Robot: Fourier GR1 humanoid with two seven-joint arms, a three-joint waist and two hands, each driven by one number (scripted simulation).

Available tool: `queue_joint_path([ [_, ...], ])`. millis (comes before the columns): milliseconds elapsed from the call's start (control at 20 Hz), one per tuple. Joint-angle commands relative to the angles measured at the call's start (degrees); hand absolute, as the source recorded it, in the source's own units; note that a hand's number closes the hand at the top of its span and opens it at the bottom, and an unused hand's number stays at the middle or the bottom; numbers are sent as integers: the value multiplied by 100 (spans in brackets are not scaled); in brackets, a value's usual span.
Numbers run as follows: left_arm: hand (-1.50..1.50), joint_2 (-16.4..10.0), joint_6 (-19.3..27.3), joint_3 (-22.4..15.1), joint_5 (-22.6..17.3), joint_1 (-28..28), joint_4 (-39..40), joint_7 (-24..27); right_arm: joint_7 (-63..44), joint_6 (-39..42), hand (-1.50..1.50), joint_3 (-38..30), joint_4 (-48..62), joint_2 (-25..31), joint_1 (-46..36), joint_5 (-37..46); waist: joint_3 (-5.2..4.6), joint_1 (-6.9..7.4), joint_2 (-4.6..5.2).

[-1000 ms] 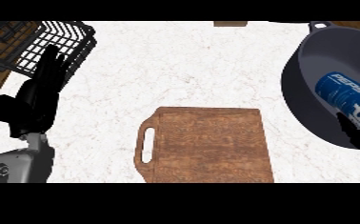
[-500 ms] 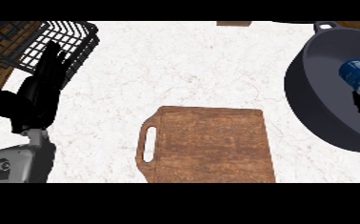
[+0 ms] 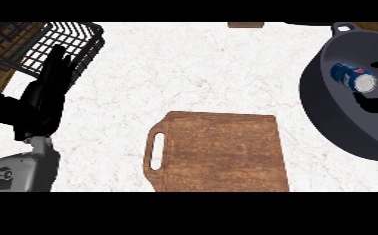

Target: Pick the can from the cutting board and place it in the pot

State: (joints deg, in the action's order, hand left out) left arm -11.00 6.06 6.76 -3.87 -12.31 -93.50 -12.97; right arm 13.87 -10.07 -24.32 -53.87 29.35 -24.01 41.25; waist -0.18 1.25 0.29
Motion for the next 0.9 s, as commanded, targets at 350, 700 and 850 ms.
queue_joint_path([
  [350,0,8,-9,-33,45,-17,-18,-31,1196,1211,-150,-506,1781,-173,-959,-1221,39,44,19],
  [700,0,28,-29,72,-8,41,119,152,1596,2109,-150,-1546,2333,445,-1195,-2420,32,-36,8],
  [850,0,-16,-26,123,-39,-57,69,66,1609,2487,-150,-1792,2741,828,-1258,-2709,31,-35,3],
])
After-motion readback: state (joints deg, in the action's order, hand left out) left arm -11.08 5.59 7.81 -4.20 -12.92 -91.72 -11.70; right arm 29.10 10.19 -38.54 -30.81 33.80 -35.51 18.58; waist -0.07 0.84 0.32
